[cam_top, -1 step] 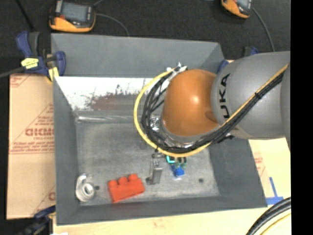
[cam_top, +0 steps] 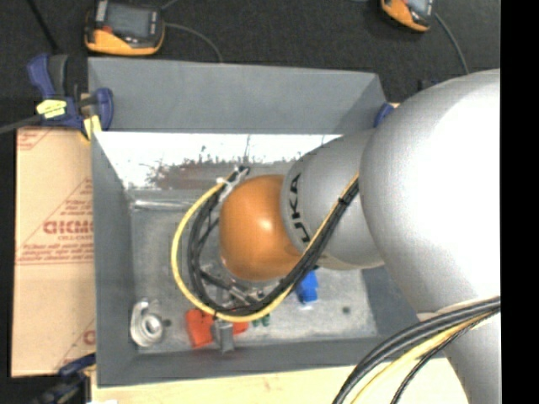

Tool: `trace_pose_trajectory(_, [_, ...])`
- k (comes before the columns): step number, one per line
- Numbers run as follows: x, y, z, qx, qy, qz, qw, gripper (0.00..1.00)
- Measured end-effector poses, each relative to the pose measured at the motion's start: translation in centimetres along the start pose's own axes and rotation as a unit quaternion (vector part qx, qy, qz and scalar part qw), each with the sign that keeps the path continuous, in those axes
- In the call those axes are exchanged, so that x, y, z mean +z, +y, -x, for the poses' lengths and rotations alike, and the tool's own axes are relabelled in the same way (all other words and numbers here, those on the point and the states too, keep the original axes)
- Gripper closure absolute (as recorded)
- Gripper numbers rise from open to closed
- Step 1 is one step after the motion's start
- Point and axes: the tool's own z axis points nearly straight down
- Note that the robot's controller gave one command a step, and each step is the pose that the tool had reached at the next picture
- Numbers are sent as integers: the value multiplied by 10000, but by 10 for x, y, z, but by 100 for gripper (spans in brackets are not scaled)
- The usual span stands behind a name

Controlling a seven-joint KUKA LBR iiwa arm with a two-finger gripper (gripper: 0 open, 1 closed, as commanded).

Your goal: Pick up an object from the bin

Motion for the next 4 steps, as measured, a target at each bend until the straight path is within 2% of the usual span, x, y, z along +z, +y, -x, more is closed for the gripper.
trace_pose_trajectory(1, [-4,-1,1,29,-7,8,10000,100])
trace_pose_trajectory(2, [-106,15,-17,-34,-75,11,10000,100])
trace_pose_trajectory(3, [-53,60,20,-11,-46,18,10000,100])
trace_pose_trajectory(4, [-76,53,0,-1944,-38,-3,9809,100])
